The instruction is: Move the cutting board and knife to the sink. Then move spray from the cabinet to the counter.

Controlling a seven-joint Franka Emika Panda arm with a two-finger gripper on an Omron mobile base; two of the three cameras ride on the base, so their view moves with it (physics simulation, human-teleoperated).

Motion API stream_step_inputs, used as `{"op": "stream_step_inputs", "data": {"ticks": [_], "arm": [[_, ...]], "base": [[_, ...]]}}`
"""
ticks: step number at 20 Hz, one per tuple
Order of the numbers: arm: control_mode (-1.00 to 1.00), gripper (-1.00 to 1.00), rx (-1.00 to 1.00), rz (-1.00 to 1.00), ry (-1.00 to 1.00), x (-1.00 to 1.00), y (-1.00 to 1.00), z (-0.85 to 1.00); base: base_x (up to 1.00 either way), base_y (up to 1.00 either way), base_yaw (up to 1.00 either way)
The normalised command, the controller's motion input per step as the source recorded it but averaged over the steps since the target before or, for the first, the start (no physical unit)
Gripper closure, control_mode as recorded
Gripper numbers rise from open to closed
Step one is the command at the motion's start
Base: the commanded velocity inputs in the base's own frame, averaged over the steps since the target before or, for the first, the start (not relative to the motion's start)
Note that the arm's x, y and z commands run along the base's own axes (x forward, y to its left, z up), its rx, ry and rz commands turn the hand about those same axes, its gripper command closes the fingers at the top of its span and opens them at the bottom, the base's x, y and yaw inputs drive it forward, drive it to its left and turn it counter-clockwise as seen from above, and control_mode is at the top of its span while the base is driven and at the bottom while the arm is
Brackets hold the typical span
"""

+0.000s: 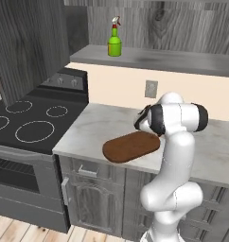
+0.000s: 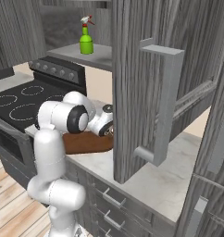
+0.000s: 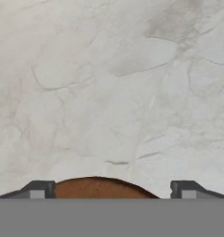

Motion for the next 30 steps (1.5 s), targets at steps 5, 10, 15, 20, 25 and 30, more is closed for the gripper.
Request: {"op": "stream_step_inputs", "data": {"ticks": [5, 10, 15, 20, 25, 30], "arm": [[-1.0, -1.0, 0.05, -0.05, 0.0, -0.25, 0.79, -0.07], [-1.0, -1.0, 0.05, -0.06, 0.0, -0.22, 0.62, -0.1], [-1.0, -1.0, 0.03, -0.09, 0.0, -0.12, 0.45, -0.08], [-1.0, -1.0, 0.0, -0.11, 0.0, 0.26, -0.01, -0.01], [-1.0, -1.0, 0.0, -0.01, 0.07, 0.33, -0.04, 0.03], [-1.0, -1.0, 0.0, 0.0, -0.13, -0.03, -0.02, 0.5]], "base": [[0.0, 0.0, 0.0], [0.0, 0.0, 0.0], [0.0, 0.0, 0.0], [0.0, 0.0, 0.0], [0.0, 0.0, 0.0], [0.0, 0.0, 0.0]]}}
